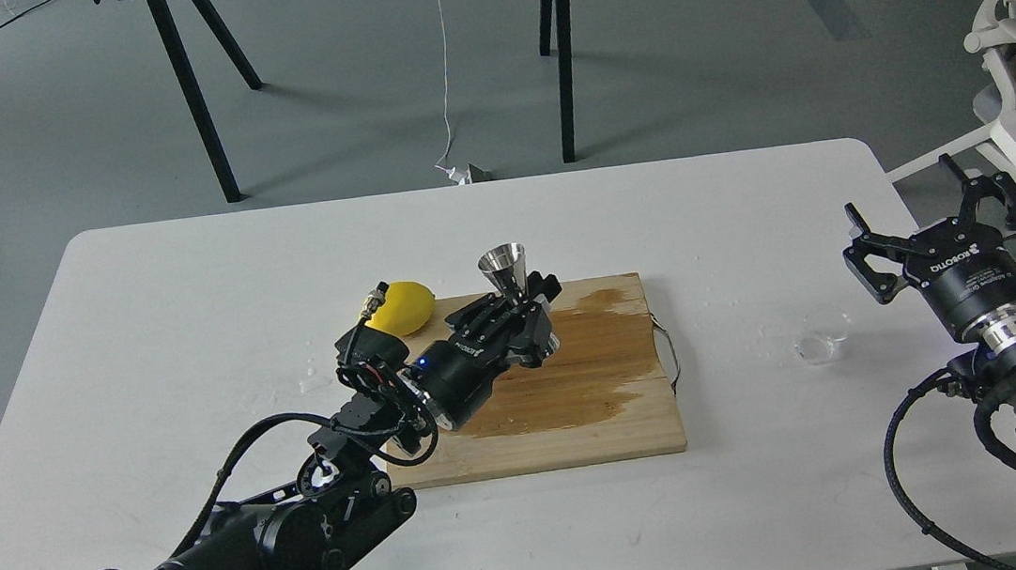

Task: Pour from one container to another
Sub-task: 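Tilt the jigger with the left gripper to pour onto the board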

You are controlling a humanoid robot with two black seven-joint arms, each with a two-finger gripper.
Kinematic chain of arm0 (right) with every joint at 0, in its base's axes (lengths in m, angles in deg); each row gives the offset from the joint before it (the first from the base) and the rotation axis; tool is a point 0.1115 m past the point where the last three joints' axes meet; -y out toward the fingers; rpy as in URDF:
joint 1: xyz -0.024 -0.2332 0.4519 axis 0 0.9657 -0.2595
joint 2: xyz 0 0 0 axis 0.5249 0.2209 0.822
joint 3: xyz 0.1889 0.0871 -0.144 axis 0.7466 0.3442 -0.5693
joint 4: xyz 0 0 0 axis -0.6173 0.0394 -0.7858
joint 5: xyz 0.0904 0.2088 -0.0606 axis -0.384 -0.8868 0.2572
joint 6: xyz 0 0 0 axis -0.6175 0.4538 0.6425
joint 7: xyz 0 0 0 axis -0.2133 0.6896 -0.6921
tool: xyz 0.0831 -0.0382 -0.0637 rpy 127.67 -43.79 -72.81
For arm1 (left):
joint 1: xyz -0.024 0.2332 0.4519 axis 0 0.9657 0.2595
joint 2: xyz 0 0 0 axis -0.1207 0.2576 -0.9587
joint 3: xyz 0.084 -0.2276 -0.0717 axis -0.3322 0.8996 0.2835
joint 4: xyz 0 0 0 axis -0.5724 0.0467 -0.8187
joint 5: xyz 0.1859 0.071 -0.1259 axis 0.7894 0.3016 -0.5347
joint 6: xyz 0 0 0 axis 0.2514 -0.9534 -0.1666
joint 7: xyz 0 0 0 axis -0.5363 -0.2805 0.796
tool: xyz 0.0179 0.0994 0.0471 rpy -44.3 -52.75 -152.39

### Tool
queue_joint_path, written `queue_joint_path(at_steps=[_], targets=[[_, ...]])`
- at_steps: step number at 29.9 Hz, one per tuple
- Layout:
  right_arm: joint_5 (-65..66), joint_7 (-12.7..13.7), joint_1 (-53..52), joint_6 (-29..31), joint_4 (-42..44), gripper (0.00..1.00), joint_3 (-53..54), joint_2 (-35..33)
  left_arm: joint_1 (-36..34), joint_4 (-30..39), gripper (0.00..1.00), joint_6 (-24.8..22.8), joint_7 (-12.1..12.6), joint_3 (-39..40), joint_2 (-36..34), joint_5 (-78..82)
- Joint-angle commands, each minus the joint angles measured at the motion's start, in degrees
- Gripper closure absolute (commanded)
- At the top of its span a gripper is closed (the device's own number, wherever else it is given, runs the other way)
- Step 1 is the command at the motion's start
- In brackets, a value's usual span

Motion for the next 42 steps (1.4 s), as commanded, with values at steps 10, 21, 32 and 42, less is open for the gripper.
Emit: queue_joint_path(at_steps=[10, 21, 32, 42], targets=[[0.0, 0.0, 0.09, 0.0, 0.0, 0.01, 0.09, -0.01, -0.08, -3.66, 0.76, 0.0, 0.0, -1.07, -0.01, 0.05], [0.0, 0.0, 0.18, 0.0, 0.09, 0.01, 0.18, -0.01, -0.08, -4.81, 0.76, 0.0, 0.0, -3.0, -0.01, 0.14], [0.0, 0.0, 0.35, 0.0, 0.09, 0.01, 0.18, -0.01, -0.17, -4.81, 0.66, 0.0, 0.0, -3.0, -0.01, 0.14], [0.0, 0.0, 0.44, 0.0, 0.09, 0.01, 0.09, -0.01, -0.17, -4.81, 0.61, 0.0, 0.0, -3.0, -0.01, 0.14]])
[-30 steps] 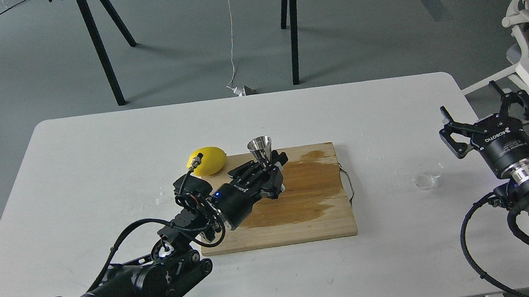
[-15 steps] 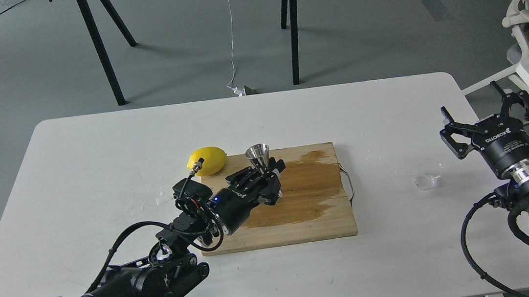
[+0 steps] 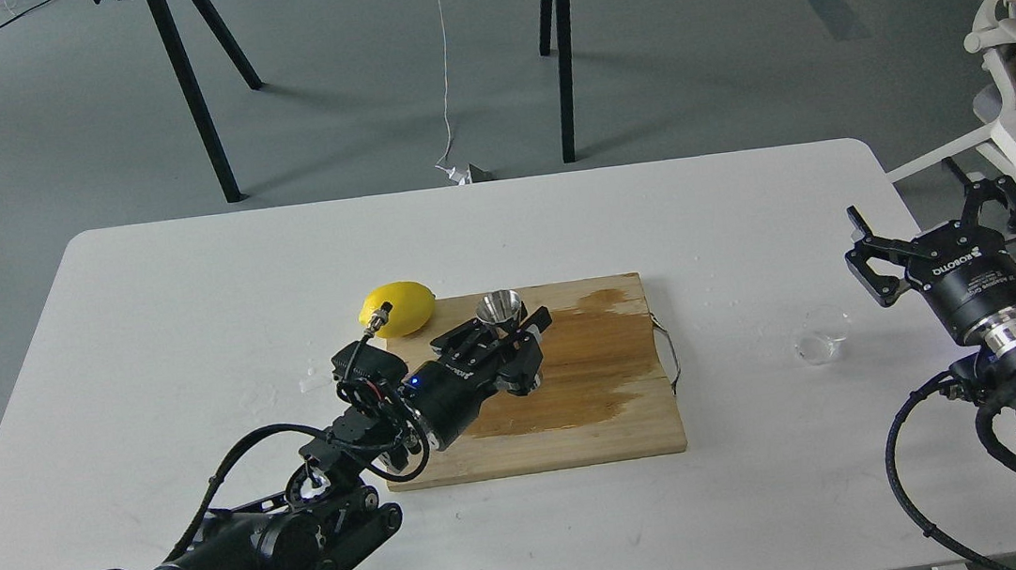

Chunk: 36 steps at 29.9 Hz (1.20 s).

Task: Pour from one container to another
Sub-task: 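Tilt the jigger with the left gripper to pour onto the board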

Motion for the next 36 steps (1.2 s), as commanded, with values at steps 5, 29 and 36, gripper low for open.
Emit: queue_joint_path(at_steps=[5, 29, 36], targets=[[0.0, 0.0, 0.13, 0.0, 0.0, 0.01, 0.02, 0.0, 0.09, 0.0, 0.6, 0.0, 0.0, 0.0, 0.0, 0.0], [0.0, 0.0, 0.21, 0.0, 0.0, 0.01, 0.11, 0.0, 0.01, -0.17, 0.57, 0.0, 0.0, 0.09, 0.0, -0.09], [0.0, 0.0, 0.21, 0.0, 0.0, 0.01, 0.02, 0.0, 0.01, -0.17, 0.53, 0.0, 0.0, 0.0, 0.0, -0.09]])
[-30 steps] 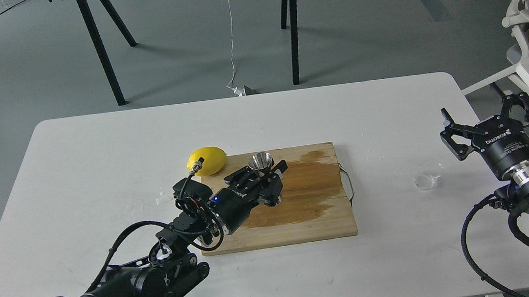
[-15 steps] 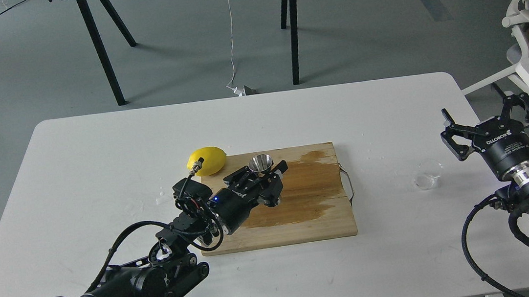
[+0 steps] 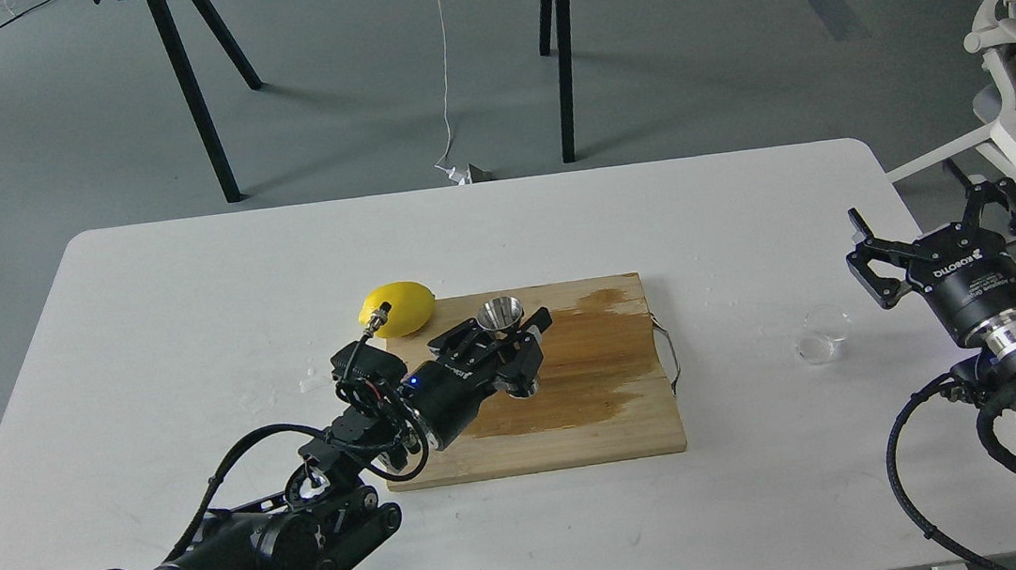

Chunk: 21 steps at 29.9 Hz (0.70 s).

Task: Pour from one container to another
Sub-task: 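Tilt the jigger with the left gripper to pour onto the board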

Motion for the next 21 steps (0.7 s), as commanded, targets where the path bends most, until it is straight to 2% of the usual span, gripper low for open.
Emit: queue_joint_path(at_steps=[1, 18, 21], targets=[[0.0, 0.0, 0.0, 0.0, 0.0, 0.01, -0.01, 0.0, 0.0, 0.0, 0.52, 0.0, 0.0, -0.06, 0.0, 0.01], [0.0, 0.0, 0.09, 0.0, 0.09, 0.01, 0.0, 0.0, 0.09, 0.0, 0.38, 0.0, 0.0, -0.15, 0.0, 0.09], [0.0, 0.0, 0.09, 0.0, 0.09, 0.01, 0.0, 0.0, 0.09, 0.0, 0.3, 0.0, 0.0, -0.15, 0.0, 0.18]])
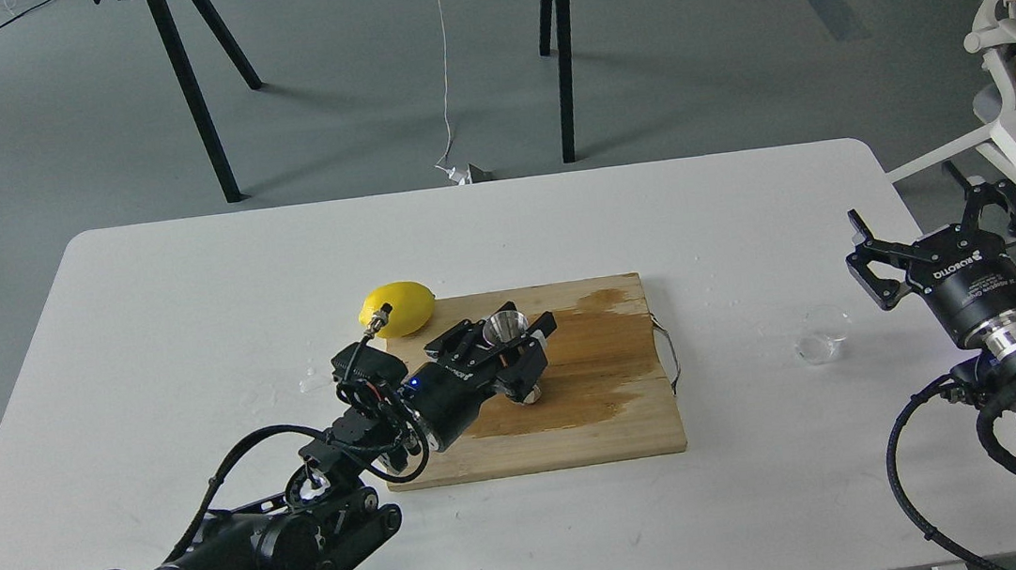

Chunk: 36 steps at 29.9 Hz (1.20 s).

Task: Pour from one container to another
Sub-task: 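Tilt the jigger with the left gripper to pour onto the board, then turn the jigger upright and lower it onto the board with the left gripper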

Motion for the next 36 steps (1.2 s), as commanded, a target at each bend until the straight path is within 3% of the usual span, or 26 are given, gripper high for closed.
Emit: queue_joint_path(at_steps=[1, 6, 36], targets=[[0.0, 0.04, 0.0, 0.0, 0.0, 0.01, 0.06, 0.0, 0.0, 0.0, 0.27, 0.0, 0.0, 0.0, 0.0, 0.05], [0.0, 0.04, 0.0, 0.0, 0.0, 0.01, 0.06, 0.0, 0.18, 0.18, 0.2, 0.0, 0.0, -0.09, 0.0, 0.14], [0.0, 0.04, 0.53, 0.0, 0.0, 0.01, 0.06, 0.0, 0.44, 1.14, 0.17, 0.0, 0.0, -0.17, 0.0, 0.4]])
